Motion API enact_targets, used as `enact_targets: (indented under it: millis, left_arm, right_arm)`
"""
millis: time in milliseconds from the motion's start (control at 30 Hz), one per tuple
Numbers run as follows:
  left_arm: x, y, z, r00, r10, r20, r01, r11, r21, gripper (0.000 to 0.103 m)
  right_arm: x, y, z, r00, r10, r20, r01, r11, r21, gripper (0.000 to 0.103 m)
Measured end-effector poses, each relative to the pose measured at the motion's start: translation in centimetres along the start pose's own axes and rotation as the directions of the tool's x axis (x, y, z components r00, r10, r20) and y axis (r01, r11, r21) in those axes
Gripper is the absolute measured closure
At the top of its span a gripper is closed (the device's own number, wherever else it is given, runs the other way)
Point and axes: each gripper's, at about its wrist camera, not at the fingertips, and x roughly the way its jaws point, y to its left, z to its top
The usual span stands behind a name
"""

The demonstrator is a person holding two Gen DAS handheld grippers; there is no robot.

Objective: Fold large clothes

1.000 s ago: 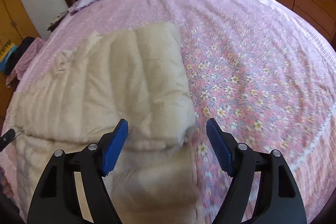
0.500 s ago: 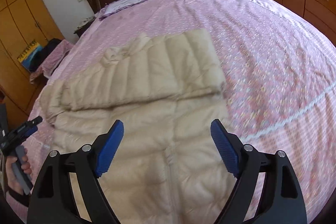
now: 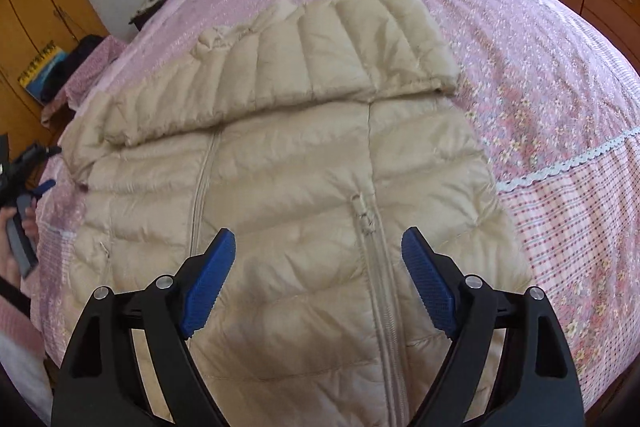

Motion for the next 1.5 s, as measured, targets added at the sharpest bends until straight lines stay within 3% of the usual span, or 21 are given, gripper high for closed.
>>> enact_targets:
  millis: [133, 333, 400, 567, 633, 733, 800, 900, 1000, 1133, 1367, 1500]
  left_arm:
    - [3.3, -0.1, 0.9, 1.0, 0.009, -0.013, -0.01, 0.999, -0.04, 0.018]
    - [6.7, 1.1, 2.6, 0.995, 0.098, -0.001, -0.097, 0.985, -0.145, 0.018]
    - [8.1, 1.3, 3.3, 0.992, 0.119, -0.034, -0.123, 0.977, -0.173, 0.013]
    - [10.3, -0.9, 4.2, 0.968, 0.246, -0.048, -0.249, 0.963, -0.103, 0.008]
    - [10.7, -2.2, 3.9, 0.949, 0.314, -0.034, -0.316, 0.948, -0.041, 0.015]
    - [10.2, -3.9, 3.6, 0.937, 0.348, 0.007, -0.348, 0.936, 0.047, 0.045]
    - [9.4, -4.1, 3.6, 0.946, 0.324, 0.019, -0.325, 0.944, 0.054, 0.076]
    - [7.2, -3.2, 3.8, 0.969, 0.245, 0.04, -0.246, 0.969, 0.015, 0.09]
    - [4.2, -1.6, 2.5, 0.978, 0.195, 0.079, -0.195, 0.981, 0.001, 0.093]
    - [-0.1, 0.0, 0.6, 0.975, 0.162, 0.15, -0.164, 0.986, 0.001, 0.093]
    - [-7.8, 1.8, -2.9, 0.96, 0.052, 0.274, -0.051, 0.999, -0.009, 0.093]
    - [-11.4, 0.1, -4.0, 0.948, 0.006, 0.317, -0.022, 0.999, 0.048, 0.093]
  right_arm:
    - [-0.1, 0.2, -0.3, 1.0, -0.024, -0.009, 0.024, 1.0, -0.006, 0.021]
    - [-1.0, -0.4, -0.8, 0.998, -0.064, -0.007, 0.064, 0.998, -0.011, 0.02]
    - [-1.1, -0.6, -1.0, 0.997, -0.074, -0.012, 0.074, 0.997, -0.01, 0.02]
    - [-1.0, -1.2, -1.2, 0.997, -0.074, -0.013, 0.074, 0.997, -0.001, 0.02]
    - [-0.9, -1.5, -1.4, 0.997, -0.073, -0.016, 0.073, 0.997, 0.003, 0.02]
    - [-0.9, -2.0, -1.6, 0.997, -0.069, -0.019, 0.069, 0.998, 0.016, 0.02]
    - [-1.0, -2.4, -1.8, 0.998, -0.064, -0.018, 0.064, 0.998, 0.028, 0.02]
    - [-1.3, -2.8, -1.9, 0.999, -0.025, -0.024, 0.027, 0.998, 0.062, 0.02]
    - [-1.8, -2.8, -1.9, 1.0, 0.0, -0.014, 0.001, 0.998, 0.068, 0.02]
    - [-2.0, -2.3, -2.0, 1.0, 0.013, -0.007, -0.012, 0.999, 0.045, 0.018]
    - [-2.5, -1.9, -2.2, 0.999, 0.041, 0.01, -0.041, 0.999, 0.022, 0.018]
    - [-3.0, -1.9, -2.3, 0.998, 0.055, 0.014, -0.055, 0.998, 0.013, 0.018]
